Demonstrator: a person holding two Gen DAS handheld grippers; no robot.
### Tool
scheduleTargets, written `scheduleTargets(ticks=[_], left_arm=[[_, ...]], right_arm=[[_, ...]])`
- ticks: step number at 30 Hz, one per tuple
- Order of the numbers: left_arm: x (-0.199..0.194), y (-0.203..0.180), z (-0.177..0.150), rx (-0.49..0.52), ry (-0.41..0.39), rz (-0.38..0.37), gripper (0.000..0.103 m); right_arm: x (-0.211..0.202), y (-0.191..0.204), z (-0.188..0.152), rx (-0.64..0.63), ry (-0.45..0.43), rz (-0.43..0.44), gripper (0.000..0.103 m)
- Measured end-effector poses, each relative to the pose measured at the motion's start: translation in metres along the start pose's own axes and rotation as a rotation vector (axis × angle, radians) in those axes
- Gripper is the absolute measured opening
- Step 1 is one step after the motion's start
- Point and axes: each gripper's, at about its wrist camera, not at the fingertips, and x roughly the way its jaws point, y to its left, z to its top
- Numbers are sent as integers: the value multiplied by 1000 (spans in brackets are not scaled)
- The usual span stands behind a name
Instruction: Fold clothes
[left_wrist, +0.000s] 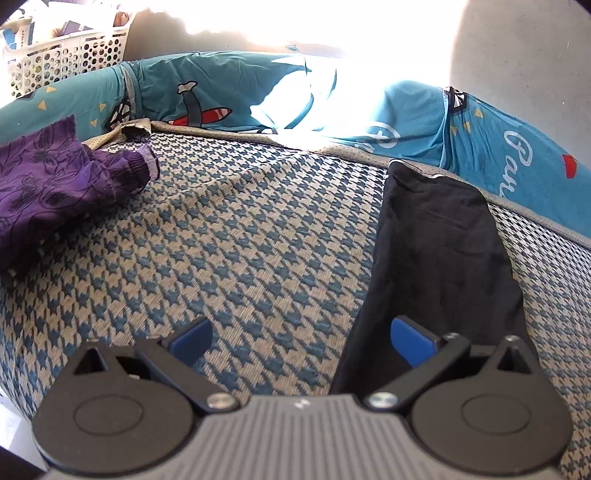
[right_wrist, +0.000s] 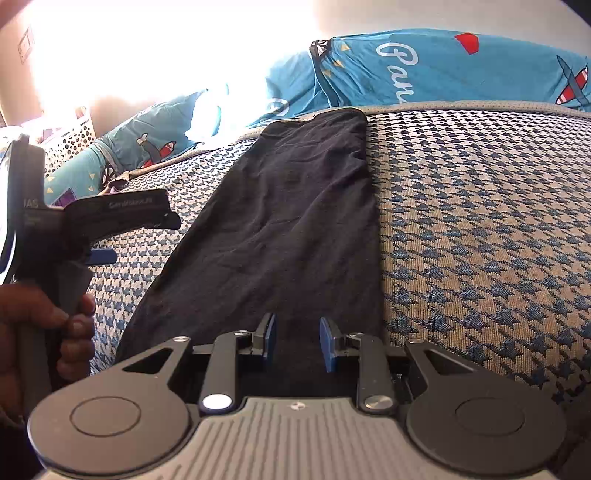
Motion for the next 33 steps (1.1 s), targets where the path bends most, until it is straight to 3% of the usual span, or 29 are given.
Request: scheduleTargets(ticks=[7, 14, 22, 26, 29, 33], left_arm=[[25, -17, 24, 41, 43, -40, 103], [49, -33, 45, 148, 64, -55, 103], [78, -23, 59, 115, 147, -36, 103], [88, -18, 58, 90, 183, -41, 103], [91, -18, 57, 105, 188, -38, 103], [92, -19, 57, 120, 187, -42, 103]], right_arm=[[1, -1, 14, -9, -17, 13, 25], [17, -2, 53, -99, -49, -9, 25], [70, -10, 102, -269, -4, 61, 25], [95, -14, 116, -290, 20, 88, 25], [108, -13, 122, -351, 24, 77, 25], [123, -28, 125, -366, 94, 21, 25]])
